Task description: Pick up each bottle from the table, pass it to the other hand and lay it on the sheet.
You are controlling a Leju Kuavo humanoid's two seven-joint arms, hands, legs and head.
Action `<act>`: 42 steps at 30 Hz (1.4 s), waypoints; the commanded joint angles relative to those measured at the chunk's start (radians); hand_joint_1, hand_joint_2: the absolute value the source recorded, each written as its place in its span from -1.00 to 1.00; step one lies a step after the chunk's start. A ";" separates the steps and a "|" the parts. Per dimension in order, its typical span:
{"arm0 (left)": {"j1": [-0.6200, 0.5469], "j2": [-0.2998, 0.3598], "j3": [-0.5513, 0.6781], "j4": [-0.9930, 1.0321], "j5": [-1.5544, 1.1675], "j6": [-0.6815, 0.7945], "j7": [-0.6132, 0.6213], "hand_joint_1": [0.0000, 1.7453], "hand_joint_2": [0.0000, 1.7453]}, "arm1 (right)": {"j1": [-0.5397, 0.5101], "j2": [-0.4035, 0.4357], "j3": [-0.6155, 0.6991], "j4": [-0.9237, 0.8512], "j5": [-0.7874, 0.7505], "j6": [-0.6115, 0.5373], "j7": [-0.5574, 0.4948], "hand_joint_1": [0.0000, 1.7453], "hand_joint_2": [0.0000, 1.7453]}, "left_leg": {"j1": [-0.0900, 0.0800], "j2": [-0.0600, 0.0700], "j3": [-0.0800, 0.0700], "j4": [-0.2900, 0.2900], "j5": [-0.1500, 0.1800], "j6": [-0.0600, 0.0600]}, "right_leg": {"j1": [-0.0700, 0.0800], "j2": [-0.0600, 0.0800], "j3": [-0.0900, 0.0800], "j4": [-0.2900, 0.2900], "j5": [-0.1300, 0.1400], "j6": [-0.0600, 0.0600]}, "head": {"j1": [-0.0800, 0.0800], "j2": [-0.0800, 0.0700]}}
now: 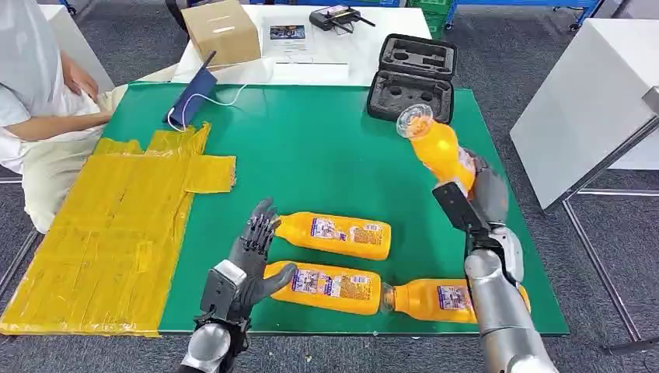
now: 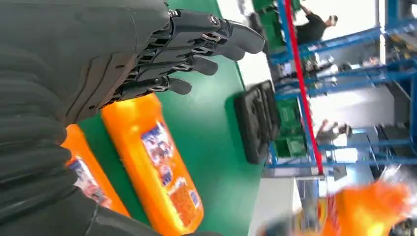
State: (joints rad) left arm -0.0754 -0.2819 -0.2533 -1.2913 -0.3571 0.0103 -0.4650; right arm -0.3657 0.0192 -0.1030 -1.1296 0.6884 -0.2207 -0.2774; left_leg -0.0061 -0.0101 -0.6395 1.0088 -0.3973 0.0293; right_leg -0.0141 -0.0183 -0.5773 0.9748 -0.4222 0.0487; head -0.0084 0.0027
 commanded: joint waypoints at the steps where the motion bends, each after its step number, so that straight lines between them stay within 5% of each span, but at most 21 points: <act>1: -0.085 0.024 -0.060 0.067 -0.016 0.007 0.011 -1.00 1.00 | -0.013 0.113 0.061 -0.012 -0.056 0.032 -0.017 1.00 1.00 | 0.000 0.002 0.002 -0.001 -0.001 -0.002 | 0.000 0.002 0.001 0.000 0.000 -0.002 | 0.000 0.000; 12: -0.185 0.015 -0.124 0.066 -0.111 0.053 0.046 -1.00 1.00 | 0.033 0.248 0.257 0.027 -0.143 0.169 -0.075 1.00 1.00 | 0.001 0.002 0.002 0.000 -0.001 -0.003 | 0.001 0.002 0.002 0.000 -0.001 -0.003 | 0.000 0.000; 23: -0.243 0.007 -0.164 0.095 -0.245 0.191 0.068 -1.00 1.00 | 0.055 0.244 0.450 -0.018 -0.183 0.253 -0.091 1.00 1.00 | 0.002 0.000 0.002 0.000 -0.001 -0.002 | 0.001 0.001 0.002 0.000 -0.002 -0.002 | 0.000 0.000; 30: -0.245 0.007 -0.162 0.098 -0.245 0.191 0.068 -1.00 1.00 | 0.058 0.243 0.455 -0.024 -0.183 0.254 -0.091 1.00 1.00 | 0.001 0.000 0.000 0.000 -0.001 -0.001 | 0.001 0.001 0.000 0.000 -0.001 -0.002 | 0.000 0.000; 34: -0.285 0.014 -0.065 0.128 -0.285 0.263 0.082 -1.00 1.00 | 0.105 0.223 0.562 -0.137 -0.193 0.263 -0.091 1.00 1.00 | 0.001 0.000 0.001 0.000 -0.001 -0.002 | 0.001 0.001 0.000 0.000 -0.001 -0.002 | 0.001 0.000; 42: -0.288 0.006 -0.044 0.146 -0.280 0.261 0.078 -1.00 1.00 | 0.104 0.217 0.574 -0.132 -0.186 0.256 -0.093 1.00 1.00 | 0.002 0.001 0.001 0.000 -0.001 -0.002 | 0.001 0.002 0.001 0.000 -0.001 -0.002 | 0.000 0.000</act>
State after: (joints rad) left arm -0.2965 -0.2857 -0.3422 -1.2531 -0.6378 0.2781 -0.3975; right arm -0.2558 0.2724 0.3799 -1.2451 0.4952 0.0332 -0.3605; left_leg -0.0055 -0.0106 -0.6415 1.0088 -0.3972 0.0290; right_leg -0.0141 -0.0186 -0.5796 0.9757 -0.4227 0.0480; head -0.0080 0.0027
